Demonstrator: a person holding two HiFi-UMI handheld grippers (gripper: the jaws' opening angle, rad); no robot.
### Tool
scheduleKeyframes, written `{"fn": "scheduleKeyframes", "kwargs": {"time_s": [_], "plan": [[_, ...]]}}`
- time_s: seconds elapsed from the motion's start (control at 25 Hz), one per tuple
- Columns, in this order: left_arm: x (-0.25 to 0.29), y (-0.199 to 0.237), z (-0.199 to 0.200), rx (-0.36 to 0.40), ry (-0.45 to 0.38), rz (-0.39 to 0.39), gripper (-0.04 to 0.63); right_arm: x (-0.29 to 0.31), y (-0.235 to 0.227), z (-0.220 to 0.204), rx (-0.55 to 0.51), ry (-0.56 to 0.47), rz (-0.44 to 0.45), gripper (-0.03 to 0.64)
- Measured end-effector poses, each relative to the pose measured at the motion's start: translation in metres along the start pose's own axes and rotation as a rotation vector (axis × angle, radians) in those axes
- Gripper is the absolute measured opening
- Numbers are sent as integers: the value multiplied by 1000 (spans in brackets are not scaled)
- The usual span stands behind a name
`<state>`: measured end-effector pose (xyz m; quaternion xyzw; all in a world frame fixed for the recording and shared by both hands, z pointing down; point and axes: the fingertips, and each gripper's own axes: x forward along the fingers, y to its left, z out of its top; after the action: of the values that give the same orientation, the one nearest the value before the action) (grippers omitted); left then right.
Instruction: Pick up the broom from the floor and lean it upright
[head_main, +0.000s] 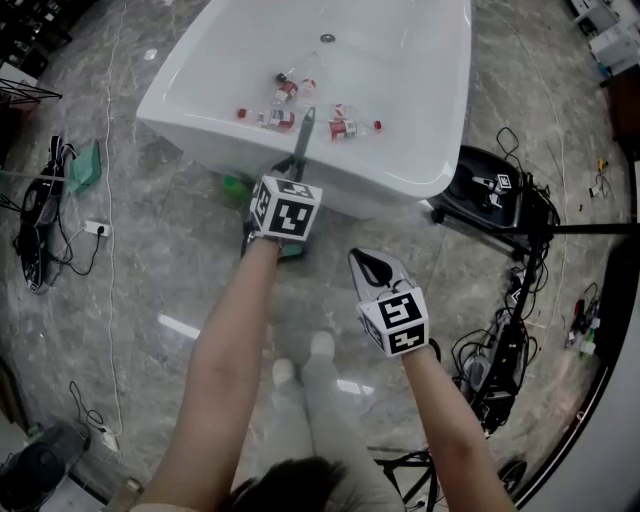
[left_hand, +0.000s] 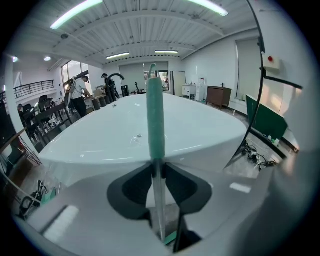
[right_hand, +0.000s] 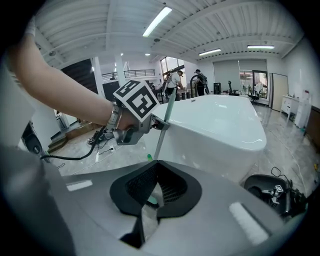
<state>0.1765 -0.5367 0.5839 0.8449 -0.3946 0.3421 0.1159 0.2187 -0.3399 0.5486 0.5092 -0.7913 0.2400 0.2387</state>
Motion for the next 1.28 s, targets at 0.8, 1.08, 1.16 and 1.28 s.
{"fn": "scheduleKeyframes", "kwargs": {"time_s": [0.8,1.08,1.16,1.28], "plan": [[-104,-22,29,86,-85,-99,28,-47,35,81,-61,-146,-45,2],[-173,-36,44,75,-143,-150,0,-85,51,132,-122,-218,-52,2],[-193,-41,53,69,-173,-167,0,-96,57,142,-121,-237,-49,2],[-227,-52,75,62,-242,-188,0,-116,67,158,-124,-266,-61,2]]}}
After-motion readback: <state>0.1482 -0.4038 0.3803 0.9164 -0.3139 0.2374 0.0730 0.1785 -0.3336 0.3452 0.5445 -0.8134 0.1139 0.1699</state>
